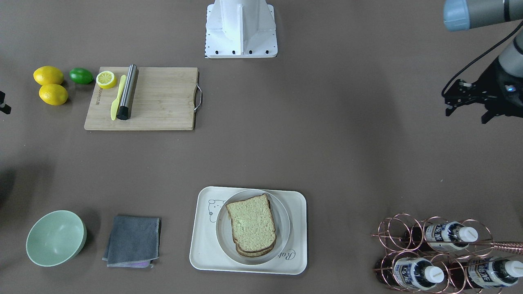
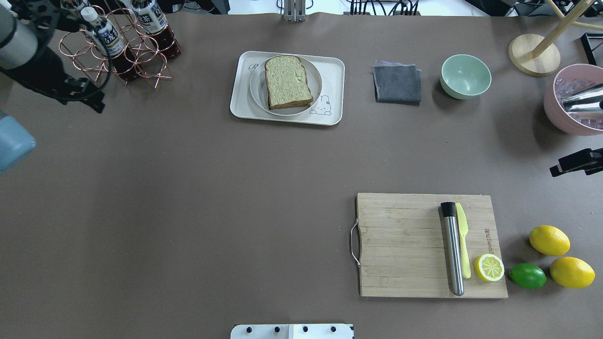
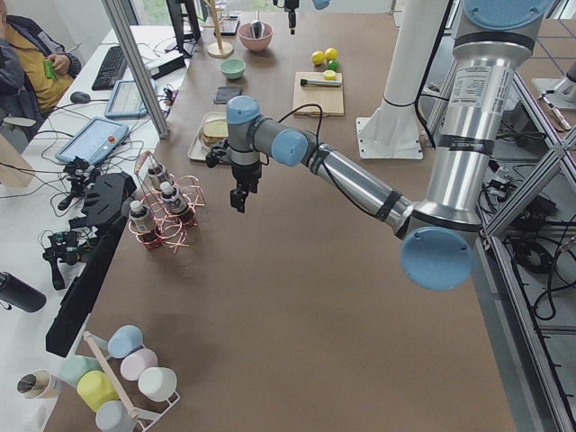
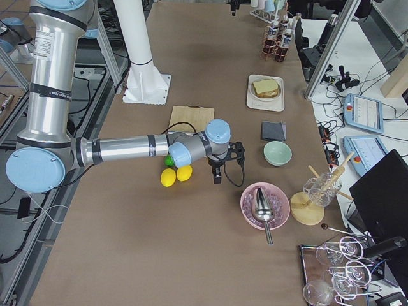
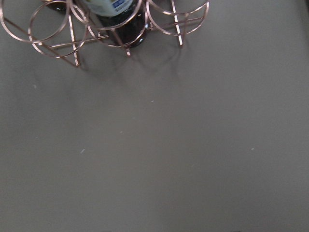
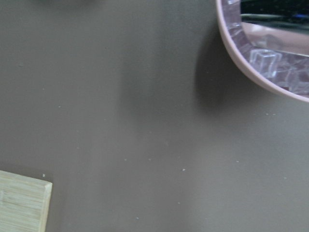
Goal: Make sandwich and place on tray
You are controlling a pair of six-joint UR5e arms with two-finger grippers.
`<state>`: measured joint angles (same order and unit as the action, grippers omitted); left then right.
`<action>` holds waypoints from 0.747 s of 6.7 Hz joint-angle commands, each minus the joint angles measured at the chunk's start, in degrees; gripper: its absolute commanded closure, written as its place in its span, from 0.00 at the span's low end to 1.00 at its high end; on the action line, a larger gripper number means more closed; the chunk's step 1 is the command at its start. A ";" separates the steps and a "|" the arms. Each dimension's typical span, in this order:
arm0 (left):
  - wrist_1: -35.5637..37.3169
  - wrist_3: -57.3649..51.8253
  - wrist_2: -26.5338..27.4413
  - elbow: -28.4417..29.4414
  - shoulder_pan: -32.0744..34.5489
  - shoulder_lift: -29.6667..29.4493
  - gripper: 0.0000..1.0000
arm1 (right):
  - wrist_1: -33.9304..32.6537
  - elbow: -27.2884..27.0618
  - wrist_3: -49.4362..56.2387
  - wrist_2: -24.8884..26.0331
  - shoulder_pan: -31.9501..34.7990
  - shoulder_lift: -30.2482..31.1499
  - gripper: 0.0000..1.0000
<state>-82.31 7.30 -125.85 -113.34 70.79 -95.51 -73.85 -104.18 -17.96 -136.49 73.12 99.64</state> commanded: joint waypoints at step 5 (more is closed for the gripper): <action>-2.48 -27.93 -5.36 2.07 20.43 20.59 0.04 | -8.60 0.90 15.23 1.58 7.12 0.38 0.00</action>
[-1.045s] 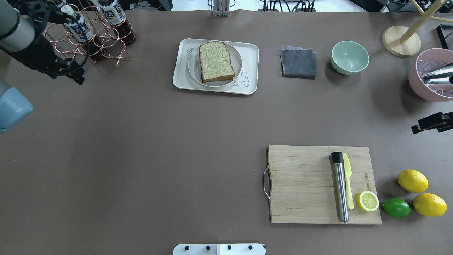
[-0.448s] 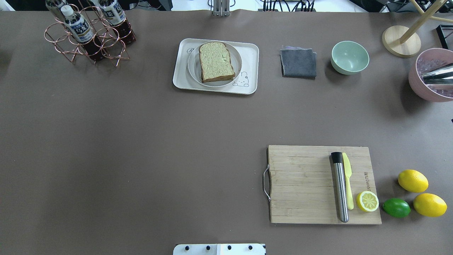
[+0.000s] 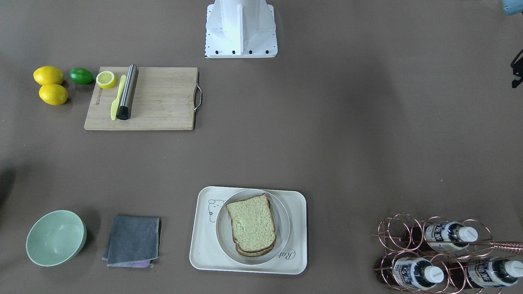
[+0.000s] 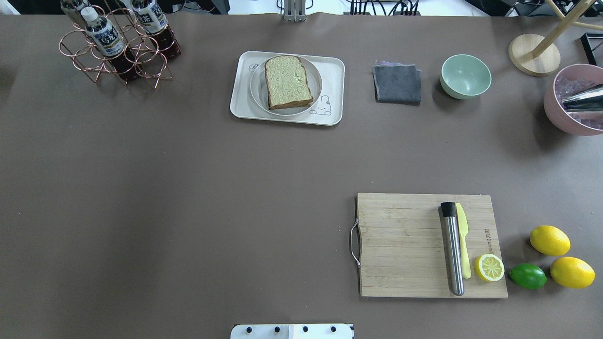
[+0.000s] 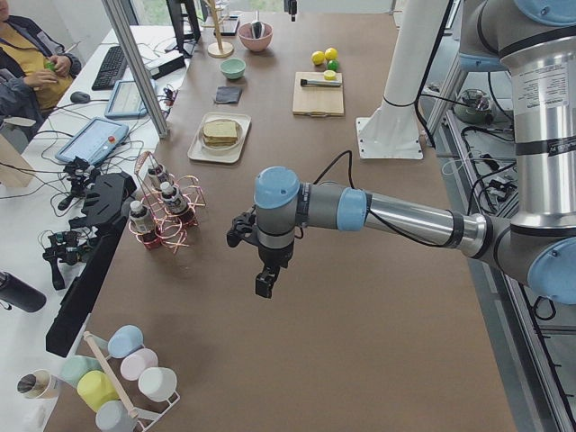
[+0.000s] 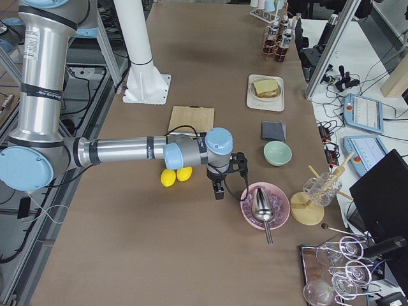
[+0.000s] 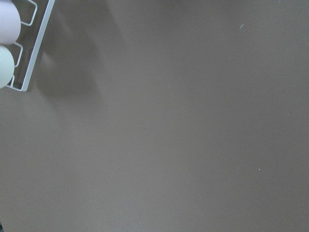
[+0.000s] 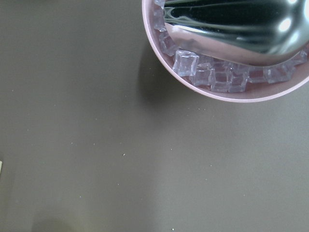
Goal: Make sandwich and place on tray
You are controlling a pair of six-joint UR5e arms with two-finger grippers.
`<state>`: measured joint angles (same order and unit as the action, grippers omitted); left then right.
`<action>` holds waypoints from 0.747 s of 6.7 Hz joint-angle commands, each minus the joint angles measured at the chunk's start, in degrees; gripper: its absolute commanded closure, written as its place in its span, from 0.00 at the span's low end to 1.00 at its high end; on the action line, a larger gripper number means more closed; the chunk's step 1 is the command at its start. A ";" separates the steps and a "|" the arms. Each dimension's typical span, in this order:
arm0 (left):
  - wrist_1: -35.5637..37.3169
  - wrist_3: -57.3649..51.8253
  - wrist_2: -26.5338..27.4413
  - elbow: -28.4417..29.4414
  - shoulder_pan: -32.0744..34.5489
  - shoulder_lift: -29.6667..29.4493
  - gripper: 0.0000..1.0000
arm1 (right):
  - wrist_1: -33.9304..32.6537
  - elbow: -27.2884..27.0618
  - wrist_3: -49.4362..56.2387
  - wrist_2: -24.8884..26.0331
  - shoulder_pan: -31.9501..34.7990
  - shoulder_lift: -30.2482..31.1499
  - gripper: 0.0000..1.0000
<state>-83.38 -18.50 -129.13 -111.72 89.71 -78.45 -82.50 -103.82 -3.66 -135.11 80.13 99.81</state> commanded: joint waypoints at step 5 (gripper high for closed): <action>-8.38 6.72 -1.74 6.07 1.79 2.78 0.03 | -0.03 0.11 2.34 0.81 4.67 1.09 0.00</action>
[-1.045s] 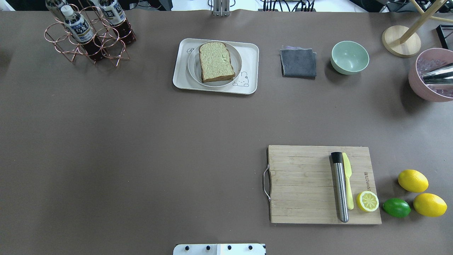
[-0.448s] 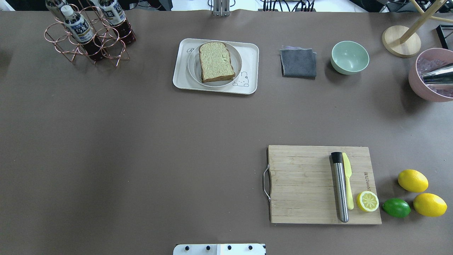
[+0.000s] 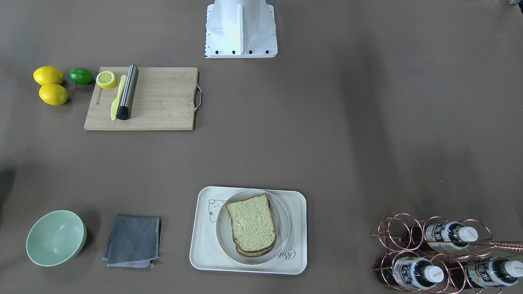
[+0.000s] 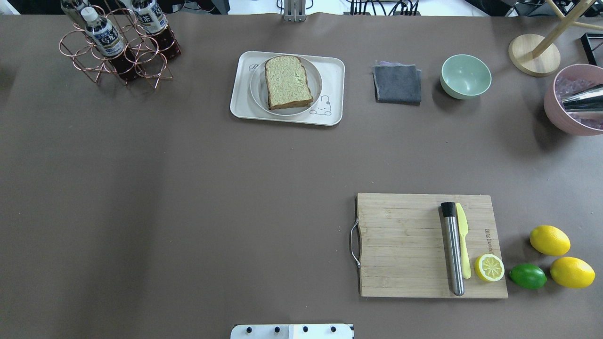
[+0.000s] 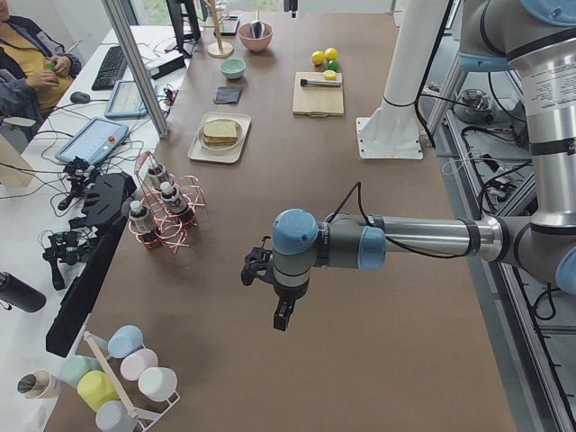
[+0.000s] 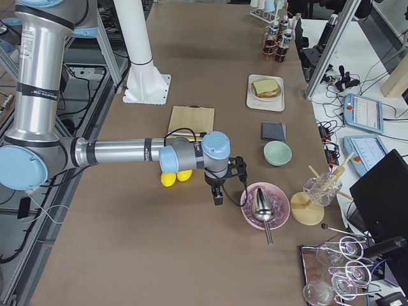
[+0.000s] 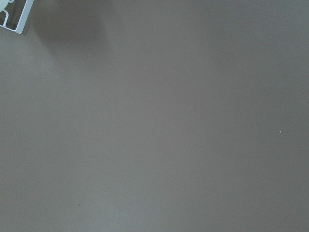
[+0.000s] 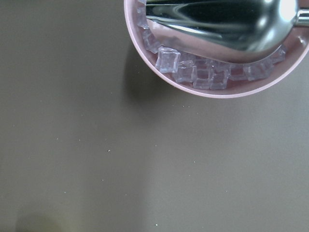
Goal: Make sandwich and place on tray
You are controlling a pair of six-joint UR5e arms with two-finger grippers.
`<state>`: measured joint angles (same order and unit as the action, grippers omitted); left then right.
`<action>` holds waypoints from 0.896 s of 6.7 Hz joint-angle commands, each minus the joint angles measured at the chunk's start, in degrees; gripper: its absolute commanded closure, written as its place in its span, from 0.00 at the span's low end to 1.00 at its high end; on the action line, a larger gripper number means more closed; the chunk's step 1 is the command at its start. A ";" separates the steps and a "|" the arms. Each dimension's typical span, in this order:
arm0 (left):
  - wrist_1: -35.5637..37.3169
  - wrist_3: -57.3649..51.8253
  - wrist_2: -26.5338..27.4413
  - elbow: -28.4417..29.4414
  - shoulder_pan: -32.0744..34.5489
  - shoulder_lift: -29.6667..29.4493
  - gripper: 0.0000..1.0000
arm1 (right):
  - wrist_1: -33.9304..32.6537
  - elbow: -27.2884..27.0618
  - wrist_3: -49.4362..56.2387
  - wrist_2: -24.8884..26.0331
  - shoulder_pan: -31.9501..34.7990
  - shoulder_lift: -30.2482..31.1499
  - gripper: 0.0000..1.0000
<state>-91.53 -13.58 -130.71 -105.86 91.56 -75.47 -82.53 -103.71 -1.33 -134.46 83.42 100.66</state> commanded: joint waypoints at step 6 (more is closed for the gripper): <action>-0.49 1.54 -0.25 -1.02 -0.42 -0.55 0.03 | -1.23 -0.17 -0.43 2.01 3.15 1.29 0.00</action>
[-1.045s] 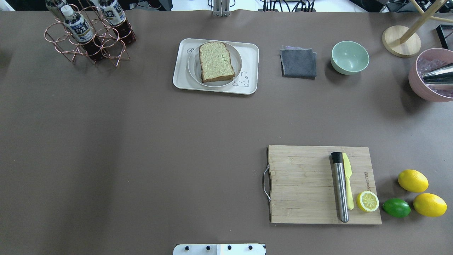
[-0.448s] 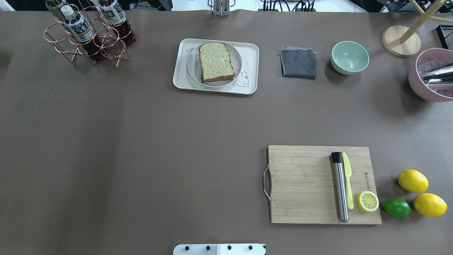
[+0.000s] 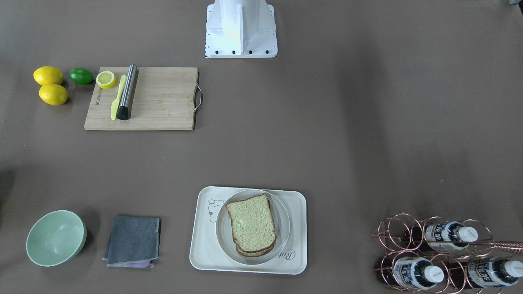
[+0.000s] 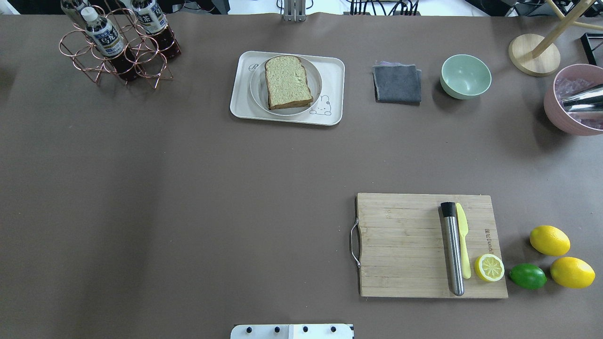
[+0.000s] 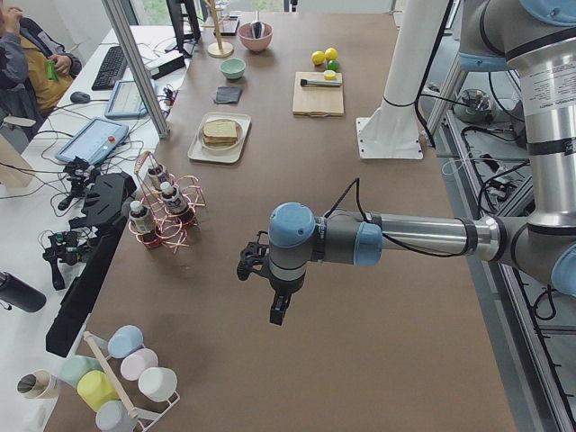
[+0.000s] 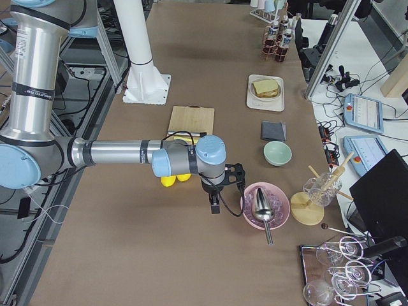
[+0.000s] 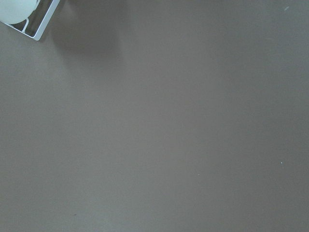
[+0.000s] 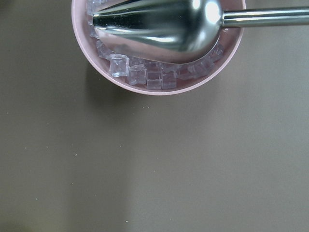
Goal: Make sandwich and place on tray
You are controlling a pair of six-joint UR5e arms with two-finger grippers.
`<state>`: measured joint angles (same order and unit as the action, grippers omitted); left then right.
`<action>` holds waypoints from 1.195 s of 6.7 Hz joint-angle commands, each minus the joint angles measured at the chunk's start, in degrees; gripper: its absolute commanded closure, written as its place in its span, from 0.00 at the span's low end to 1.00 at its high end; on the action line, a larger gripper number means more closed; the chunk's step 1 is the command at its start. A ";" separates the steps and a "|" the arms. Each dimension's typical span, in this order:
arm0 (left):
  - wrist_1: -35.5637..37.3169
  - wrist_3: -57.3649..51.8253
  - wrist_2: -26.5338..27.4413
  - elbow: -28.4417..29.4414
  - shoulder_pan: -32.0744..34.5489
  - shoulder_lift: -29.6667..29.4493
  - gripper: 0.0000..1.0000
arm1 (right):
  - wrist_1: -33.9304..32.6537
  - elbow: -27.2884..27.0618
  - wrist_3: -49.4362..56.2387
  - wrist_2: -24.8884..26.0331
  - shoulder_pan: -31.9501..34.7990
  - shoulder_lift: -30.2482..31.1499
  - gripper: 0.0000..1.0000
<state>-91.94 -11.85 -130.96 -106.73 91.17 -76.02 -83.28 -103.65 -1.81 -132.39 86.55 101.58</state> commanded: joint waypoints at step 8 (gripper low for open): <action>-0.43 -0.19 -0.08 -0.50 -0.38 0.79 0.03 | -0.31 -1.37 0.49 -0.59 0.03 1.25 0.00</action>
<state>-92.37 -12.03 -131.04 -107.31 90.91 -75.27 -83.61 -104.97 -1.37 -132.87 86.58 102.76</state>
